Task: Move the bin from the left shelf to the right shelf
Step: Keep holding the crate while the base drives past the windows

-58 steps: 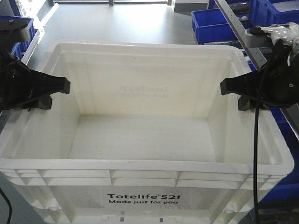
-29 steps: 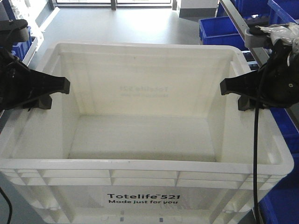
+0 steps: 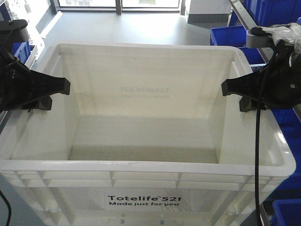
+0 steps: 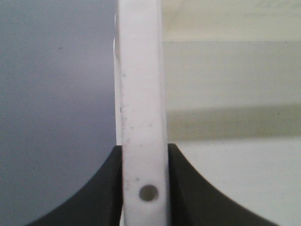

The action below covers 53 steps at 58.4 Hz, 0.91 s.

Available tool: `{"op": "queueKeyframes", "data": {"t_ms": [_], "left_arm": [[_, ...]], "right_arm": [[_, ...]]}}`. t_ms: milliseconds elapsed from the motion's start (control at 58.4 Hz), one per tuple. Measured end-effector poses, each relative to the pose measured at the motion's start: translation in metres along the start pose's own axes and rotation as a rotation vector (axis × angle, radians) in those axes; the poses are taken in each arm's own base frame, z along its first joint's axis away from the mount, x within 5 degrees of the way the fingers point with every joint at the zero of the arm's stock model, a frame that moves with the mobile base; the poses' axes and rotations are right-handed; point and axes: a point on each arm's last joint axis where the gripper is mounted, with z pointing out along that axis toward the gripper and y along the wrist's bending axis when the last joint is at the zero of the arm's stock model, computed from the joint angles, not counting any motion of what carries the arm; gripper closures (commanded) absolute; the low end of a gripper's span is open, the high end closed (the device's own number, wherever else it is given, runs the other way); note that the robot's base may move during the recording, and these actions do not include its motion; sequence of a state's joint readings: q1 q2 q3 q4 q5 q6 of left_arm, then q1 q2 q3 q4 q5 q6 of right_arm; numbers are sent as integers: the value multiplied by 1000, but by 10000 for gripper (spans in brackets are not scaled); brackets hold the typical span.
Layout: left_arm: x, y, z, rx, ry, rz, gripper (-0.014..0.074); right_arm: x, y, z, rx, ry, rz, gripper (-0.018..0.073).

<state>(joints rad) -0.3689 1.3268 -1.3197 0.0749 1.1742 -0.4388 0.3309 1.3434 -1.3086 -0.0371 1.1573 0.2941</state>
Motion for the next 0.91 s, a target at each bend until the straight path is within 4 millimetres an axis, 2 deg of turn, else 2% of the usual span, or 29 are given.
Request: {"op": "queueKeyframes", "data": {"t_ms": [907], "left_arm": [[0, 0, 0, 0, -1, 0, 603]], "right_arm": [[0, 0, 0, 0, 0, 0, 559]]}}
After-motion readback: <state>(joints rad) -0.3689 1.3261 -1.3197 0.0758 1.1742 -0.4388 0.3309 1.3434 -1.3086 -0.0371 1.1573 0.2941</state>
